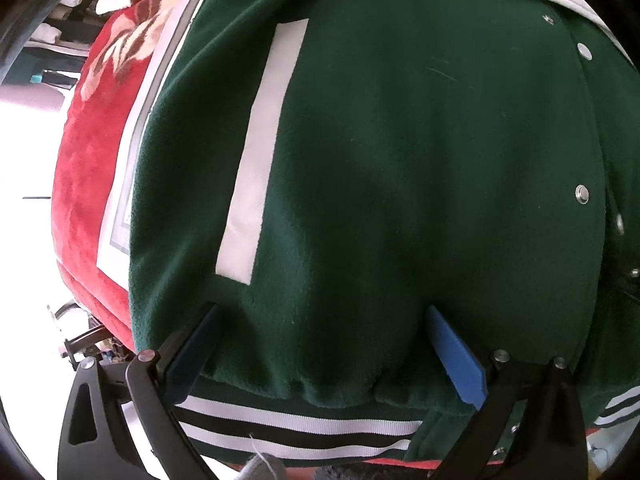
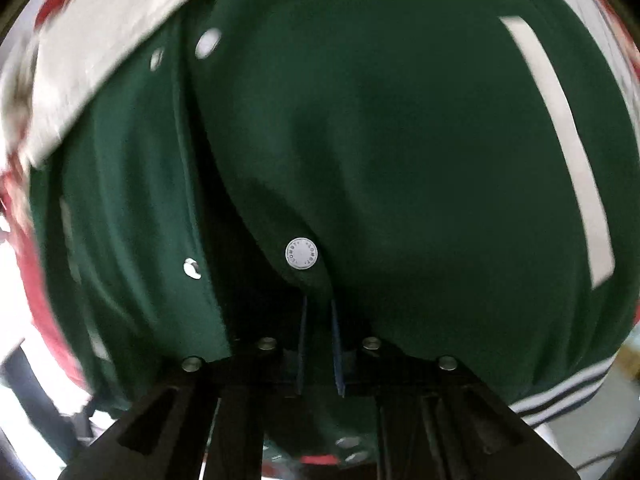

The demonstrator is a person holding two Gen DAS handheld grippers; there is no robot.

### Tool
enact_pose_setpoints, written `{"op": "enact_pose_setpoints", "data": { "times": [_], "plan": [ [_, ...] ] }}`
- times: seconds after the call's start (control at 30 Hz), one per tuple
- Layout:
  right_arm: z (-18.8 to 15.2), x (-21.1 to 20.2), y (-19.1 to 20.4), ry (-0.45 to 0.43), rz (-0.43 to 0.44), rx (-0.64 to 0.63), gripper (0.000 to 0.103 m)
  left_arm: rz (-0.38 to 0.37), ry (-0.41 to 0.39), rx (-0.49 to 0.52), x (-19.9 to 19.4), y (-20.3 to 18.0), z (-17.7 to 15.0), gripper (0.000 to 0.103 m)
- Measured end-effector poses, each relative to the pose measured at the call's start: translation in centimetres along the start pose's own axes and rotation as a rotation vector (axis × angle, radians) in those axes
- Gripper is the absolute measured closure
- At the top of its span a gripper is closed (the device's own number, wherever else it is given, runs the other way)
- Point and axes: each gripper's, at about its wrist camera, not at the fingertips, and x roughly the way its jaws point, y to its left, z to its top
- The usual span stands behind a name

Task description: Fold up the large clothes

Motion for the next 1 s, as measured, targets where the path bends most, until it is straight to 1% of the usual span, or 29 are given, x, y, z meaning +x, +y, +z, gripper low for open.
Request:
{"op": "enact_pose_setpoints", "data": {
  "times": [0.03, 0.1, 0.13, 0.17, 0.2, 0.23, 0.3, 0.33, 0.37, 0.4, 0.43, 0.47, 0.53, 0.57, 0.6, 0.63, 0.67, 0.7, 0.73, 0.77, 0.8, 0.83, 0.87, 0.9, 0.93, 0.97, 1.0],
  "plan": [
    [-0.3, -0.6, -0.3, 0.0, 0.033, 0.031, 0.092, -0.003, -0.001, -0.001, 0.0, 0.0, 0.0, 0.0],
    [-0.9, -1.6, 0.4, -0.003, 0.069, 0.03, 0.092, -0.008, -0.001, -0.004, 0.0, 0.1, -0.1, 0.0],
    [-1.1, -1.9, 1.2, -0.008, 0.076, 0.015, 0.092, -0.009, -0.002, -0.003, -0.1, 0.3, -0.1, 0.0],
    [-1.2, -2.0, 2.0, -0.009, 0.082, -0.003, 0.092, -0.009, -0.002, -0.002, -0.6, -0.3, 0.3, 0.0],
    [-1.3, -2.3, 2.1, -0.011, 0.087, -0.013, 0.092, -0.011, -0.002, 0.0, -0.6, -0.2, 0.3, 0.0],
    [-1.3, -2.1, 2.8, -0.008, 0.067, -0.04, 0.092, -0.013, -0.001, 0.001, -0.7, -0.2, 0.4, 0.0],
    [-1.0, -1.4, 3.4, 0.029, 0.032, -0.088, 0.09, -0.018, 0.008, 0.002, -1.0, -0.1, 0.5, 0.0],
    [-0.8, -1.3, 3.6, 0.052, 0.058, -0.084, 0.084, -0.022, 0.014, -0.006, -1.2, 0.6, 0.4, 0.0],
    [-0.6, -1.2, 3.8, 0.068, 0.083, -0.075, 0.083, -0.029, 0.01, -0.019, -1.8, 0.8, 0.6, 0.0],
    [-0.2, -1.9, 2.9, 0.078, 0.13, -0.048, 0.081, -0.042, -0.011, -0.041, -3.1, 1.2, 0.9, 0.0],
    [0.5, -3.0, 1.7, 0.065, 0.152, -0.029, 0.078, -0.057, -0.036, -0.06, -4.0, 1.7, 0.9, 0.0],
    [0.7, -4.1, 1.0, 0.036, 0.151, -0.015, 0.075, -0.069, -0.061, -0.073, -5.1, 1.6, 1.2, 0.0],
    [1.3, -6.8, -1.4, -0.039, 0.146, 0.0, 0.065, -0.09, -0.107, -0.076, -7.3, 0.8, 2.1, 0.0],
    [1.7, -8.3, -3.0, -0.086, 0.144, 0.023, 0.064, -0.103, -0.128, -0.069, -8.5, -0.2, 2.8, 0.0],
    [2.0, -9.6, -4.8, -0.138, 0.155, 0.049, 0.06, -0.111, -0.146, -0.058, -9.4, -1.6, 3.5, 0.0],
    [2.5, -10.4, -6.4, -0.179, 0.165, 0.067, 0.051, -0.112, -0.157, -0.05, -10.1, -3.4, 4.2, 0.0],
    [3.1, -11.3, -8.4, -0.232, 0.177, 0.088, 0.048, -0.115, -0.16, -0.042, -10.7, -4.8, 4.9, 0.0],
    [3.9, -12.3, -10.6, -0.278, 0.174, 0.102, 0.046, -0.122, -0.164, -0.034, -11.1, -6.2, 5.6, 0.0],
    [5.9, -13.0, -12.8, -0.298, 0.154, 0.111, 0.046, -0.125, -0.173, -0.018, -11.5, -8.2, 6.5, 0.0],
    [7.9, -14.0, -15.7, -0.303, 0.144, 0.123, 0.046, -0.12, -0.178, -0.006, -11.7, -9.4, 6.9, 0.0],
    [9.5, -15.0, -17.8, -0.298, 0.148, 0.138, 0.046, -0.115, -0.188, 0.011, -12.0, -11.6, 7.5, 0.0],
    [11.0, -15.2, -20.0, -0.284, 0.161, 0.165, 0.046, -0.107, -0.199, 0.024, -11.6, -12.8, 7.6, 0.0],
    [12.4, -14.9, -21.4, -0.275, 0.159, 0.175, 0.046, -0.095, -0.203, 0.036, -11.7, -14.4, 8.1, 0.0],
    [13.3, -13.9, -21.5, -0.268, 0.153, 0.172, 0.046, -0.076, -0.215, 0.047, -11.7, -16.5, 8.7, 0.0],
    [15.2, -13.7, -23.0, -0.257, 0.158, 0.152, 0.047, -0.054, -0.226, 0.05, -11.7, -18.1, 9.2, 0.0],
    [16.6, -13.2, -24.3, -0.245, 0.173, 0.135, 0.047, -0.025, -0.235, 0.05, -11.6, -19.2, 9.7, 0.0],
    [18.1, -12.8, -25.0, -0.227, 0.187, 0.118, 0.047, 0.02, -0.242, 0.048, -11.2, -20.8, 10.4, 0.0]
  ]
}}
